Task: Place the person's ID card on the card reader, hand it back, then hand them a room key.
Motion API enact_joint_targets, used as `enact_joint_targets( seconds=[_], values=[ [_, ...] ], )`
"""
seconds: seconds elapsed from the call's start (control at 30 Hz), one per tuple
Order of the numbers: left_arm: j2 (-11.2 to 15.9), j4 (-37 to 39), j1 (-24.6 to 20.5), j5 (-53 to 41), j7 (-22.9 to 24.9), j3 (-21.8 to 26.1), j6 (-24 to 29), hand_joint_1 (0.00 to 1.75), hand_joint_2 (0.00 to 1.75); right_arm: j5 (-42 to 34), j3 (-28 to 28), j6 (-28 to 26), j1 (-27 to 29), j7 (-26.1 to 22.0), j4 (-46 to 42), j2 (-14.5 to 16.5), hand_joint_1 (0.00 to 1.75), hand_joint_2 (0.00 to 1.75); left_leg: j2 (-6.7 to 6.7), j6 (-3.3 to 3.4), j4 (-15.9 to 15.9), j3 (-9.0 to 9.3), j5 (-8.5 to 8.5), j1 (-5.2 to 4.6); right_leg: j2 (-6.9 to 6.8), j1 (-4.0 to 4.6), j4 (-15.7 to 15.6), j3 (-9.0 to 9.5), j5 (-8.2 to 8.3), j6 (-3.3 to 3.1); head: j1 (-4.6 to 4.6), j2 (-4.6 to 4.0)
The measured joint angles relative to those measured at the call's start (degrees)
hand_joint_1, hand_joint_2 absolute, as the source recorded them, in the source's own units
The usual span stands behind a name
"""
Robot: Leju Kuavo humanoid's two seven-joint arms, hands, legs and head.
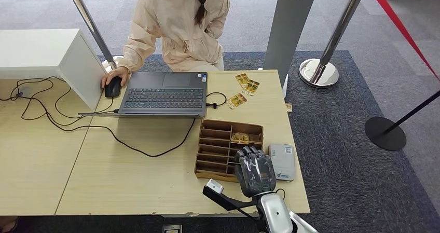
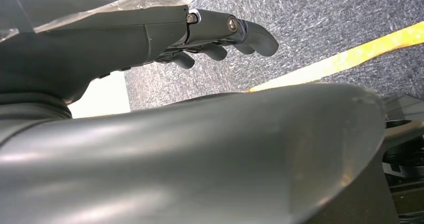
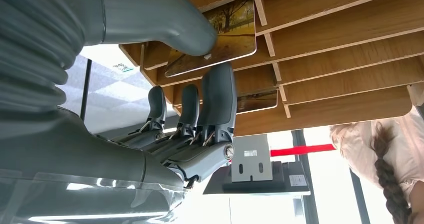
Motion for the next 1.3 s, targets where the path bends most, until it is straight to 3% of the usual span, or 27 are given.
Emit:
enact_joint_targets(
  seconds=[0.47, 0.77, 1.3],
  values=[
    [0.0, 0.0, -0.1, -0.2, 0.0, 0.0, 0.1, 0.00, 0.00, -0.5, 0.0, -0.1, -0.5, -0.3, 0.5, 0.0, 1.06, 1.75, 0.00, 0.00, 0.0, 0.01, 0.00, 0.00, 0.00, 0.00, 0.0, 0.00, 0.00, 0.00, -0.01, 0.00],
    [0.0, 0.0, -0.2, -0.2, -0.1, 0.0, 0.2, 0.00, 0.00, -0.7, 0.0, 0.0, -0.7, -0.5, 0.9, 0.0, 0.86, 1.75, 0.00, 0.00, 0.0, 0.01, 0.00, 0.00, 0.00, 0.00, 0.0, 0.00, 0.00, 0.00, -0.01, 0.00],
    [0.0, 0.0, -0.2, 0.0, -0.9, 0.0, 0.9, 0.00, 0.00, -1.7, 0.0, 1.2, -0.9, -0.4, 0.9, 0.0, 0.90, 1.75, 0.00, 0.00, 0.0, 0.02, 0.00, 0.00, 0.00, 0.00, 0.0, 0.00, 0.00, 0.00, 0.00, 0.00]
  ],
)
